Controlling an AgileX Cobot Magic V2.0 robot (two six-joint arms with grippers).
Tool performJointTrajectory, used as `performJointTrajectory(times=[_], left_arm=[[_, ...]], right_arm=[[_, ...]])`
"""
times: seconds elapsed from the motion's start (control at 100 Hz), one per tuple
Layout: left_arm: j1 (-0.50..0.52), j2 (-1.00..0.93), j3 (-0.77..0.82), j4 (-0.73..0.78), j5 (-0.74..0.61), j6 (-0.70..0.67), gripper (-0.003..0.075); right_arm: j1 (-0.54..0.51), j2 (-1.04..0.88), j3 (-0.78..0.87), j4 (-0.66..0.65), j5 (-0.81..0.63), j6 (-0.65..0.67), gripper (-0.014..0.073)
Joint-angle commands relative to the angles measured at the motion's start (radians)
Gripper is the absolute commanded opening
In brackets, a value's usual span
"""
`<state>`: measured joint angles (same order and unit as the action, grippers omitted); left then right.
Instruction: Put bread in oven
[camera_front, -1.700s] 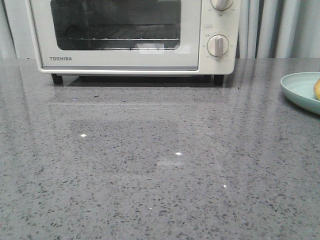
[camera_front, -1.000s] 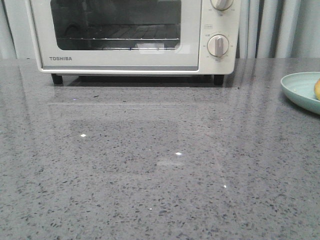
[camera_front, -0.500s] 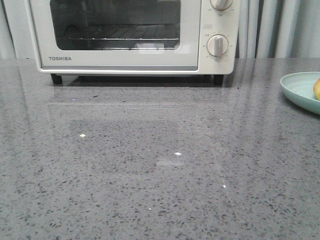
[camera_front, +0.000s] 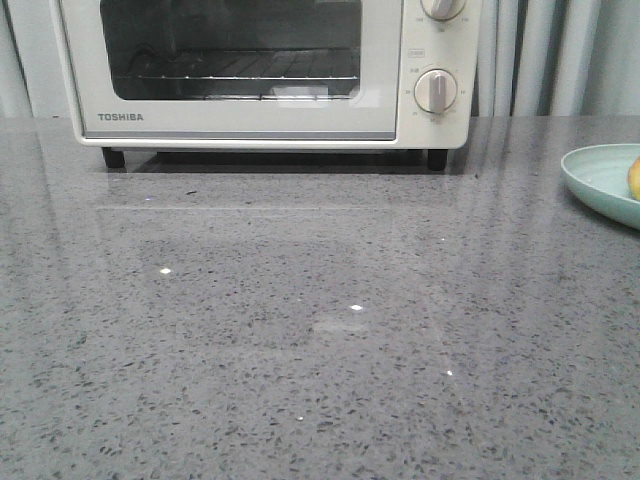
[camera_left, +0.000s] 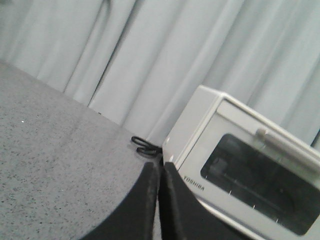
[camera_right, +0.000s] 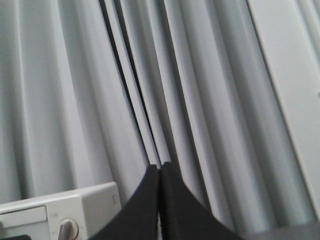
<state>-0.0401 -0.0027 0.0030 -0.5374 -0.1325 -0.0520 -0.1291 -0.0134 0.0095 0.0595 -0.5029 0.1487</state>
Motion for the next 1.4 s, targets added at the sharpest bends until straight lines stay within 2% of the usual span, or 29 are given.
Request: performJointTrajectory(times=[0.0,0.07,0.22,0.29,0.46,0.65,0.9,1.14,1.39], left_arm=[[-0.003,-0.025,0.02,-0.071,-0.12,-0.018,-0.0021],[-0.003,-0.025,0.02,-0.067,-0.143,-0.018,-0.0021],[-0.003,-0.025,0.013,-0.066,-0.148,-0.018,-0.0021],[-0.003,-0.025,0.0,-0.036,-0.13,-0.018,-0.0021],[-0.003,-0.016,-0.099,0.098,-0.007,-0.018,-0.0022],[-0.003,0.069,-0.293,0.253,0.102,-0.018,-0.0022],[-0.004,0.294,-0.529,0.271,0.24,0.021,-0.0021],[-0.03,0.499,-0.671,0.271,0.25,0.061,-0.0021],[-0.203,0.666,-0.755,0.294,0.099,0.106,-0.0021]], right_arm=[[-0.004,-0.015,-0.025,0.001,0.058,0.097,-0.0067],[-0.004,-0.015,-0.075,0.001,0.179,0.1,-0.0067],[-0.004,0.006,-0.217,0.001,0.587,0.1,-0.0067],[-0.004,0.03,-0.27,0.001,0.679,0.098,-0.0067],[-0.004,0.095,-0.364,0.001,0.804,0.098,-0.0067],[-0.004,0.192,-0.45,0.001,0.971,0.098,-0.0067],[-0.004,0.309,-0.564,0.001,1.1,0.091,-0.0067],[-0.004,0.394,-0.656,0.001,1.245,0.082,-0.0067],[-0.004,0.403,-0.673,0.009,1.27,0.082,-0.0067]])
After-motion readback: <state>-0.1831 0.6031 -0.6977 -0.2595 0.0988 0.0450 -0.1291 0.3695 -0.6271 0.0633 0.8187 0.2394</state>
